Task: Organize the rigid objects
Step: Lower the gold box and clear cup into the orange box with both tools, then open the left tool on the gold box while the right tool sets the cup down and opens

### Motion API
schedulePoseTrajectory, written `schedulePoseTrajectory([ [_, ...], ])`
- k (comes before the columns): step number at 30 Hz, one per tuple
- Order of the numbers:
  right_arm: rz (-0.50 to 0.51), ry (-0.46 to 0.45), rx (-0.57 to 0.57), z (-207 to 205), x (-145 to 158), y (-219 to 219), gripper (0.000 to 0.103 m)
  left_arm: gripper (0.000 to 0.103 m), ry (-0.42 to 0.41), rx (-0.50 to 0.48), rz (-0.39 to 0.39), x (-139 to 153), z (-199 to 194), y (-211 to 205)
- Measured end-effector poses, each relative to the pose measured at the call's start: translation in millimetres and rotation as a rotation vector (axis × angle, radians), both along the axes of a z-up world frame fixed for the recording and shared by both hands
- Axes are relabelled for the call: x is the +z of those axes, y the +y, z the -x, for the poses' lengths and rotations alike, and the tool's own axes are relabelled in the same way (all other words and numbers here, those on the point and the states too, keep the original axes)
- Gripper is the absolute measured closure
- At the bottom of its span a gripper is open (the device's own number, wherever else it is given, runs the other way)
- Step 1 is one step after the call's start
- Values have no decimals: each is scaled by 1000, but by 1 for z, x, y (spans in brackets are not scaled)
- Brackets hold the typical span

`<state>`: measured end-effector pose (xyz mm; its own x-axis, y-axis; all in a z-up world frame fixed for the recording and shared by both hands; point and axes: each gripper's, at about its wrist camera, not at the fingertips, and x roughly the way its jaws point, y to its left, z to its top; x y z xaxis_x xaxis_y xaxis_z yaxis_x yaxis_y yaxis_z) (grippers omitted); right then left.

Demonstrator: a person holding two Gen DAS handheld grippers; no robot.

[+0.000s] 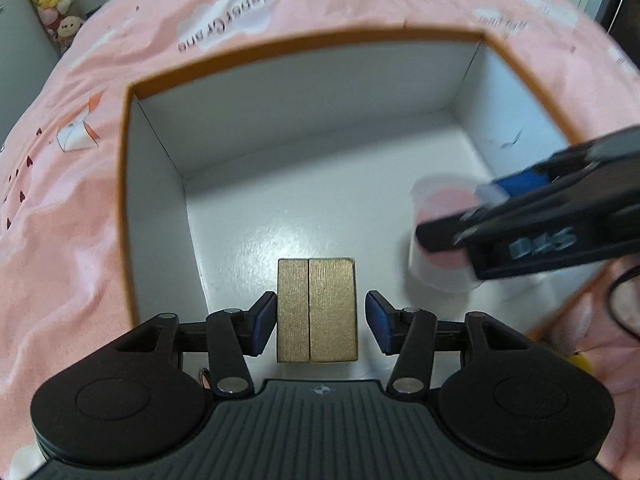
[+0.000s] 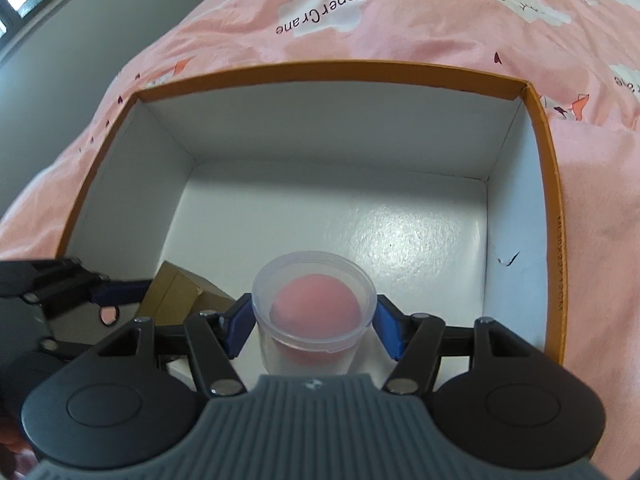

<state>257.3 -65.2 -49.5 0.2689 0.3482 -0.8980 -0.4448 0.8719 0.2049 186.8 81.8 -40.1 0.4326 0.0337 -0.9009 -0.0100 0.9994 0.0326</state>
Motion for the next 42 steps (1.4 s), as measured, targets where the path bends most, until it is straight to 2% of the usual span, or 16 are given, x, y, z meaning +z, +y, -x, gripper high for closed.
schedulePoseTrajectory([
  [5,14,6,-12,4,-3,3,40,40,-199,19,56,37,40,15],
  [8,11,-4,-29,5,-3,10,40,50,-289,110,55,53,60,33],
  [10,14,-24,-35,6,-3,19,40,53,-310,181,55,56,67,47],
  [12,16,-38,-35,6,-3,28,40,59,-303,248,64,54,71,58],
  [15,35,-59,-22,9,-7,42,40,67,-272,297,100,41,75,61],
  [19,52,-87,2,17,-9,56,40,73,-276,315,147,32,82,61],
  [20,56,-91,10,19,-9,58,40,77,-278,319,155,31,83,62],
  [22,55,-89,27,23,-10,63,40,78,-278,319,162,31,86,65],
  [24,43,-70,31,25,-10,67,40,84,-283,319,172,31,88,67],
  [28,38,-45,44,28,-14,79,40,85,-285,322,204,30,89,70],
  [34,22,-9,68,33,-14,93,40,85,-288,343,291,28,91,83],
  [37,23,6,65,32,-14,92,40,85,-288,345,309,27,91,85],
  [42,-4,80,37,28,-14,85,39,85,-285,354,331,26,91,88],
])
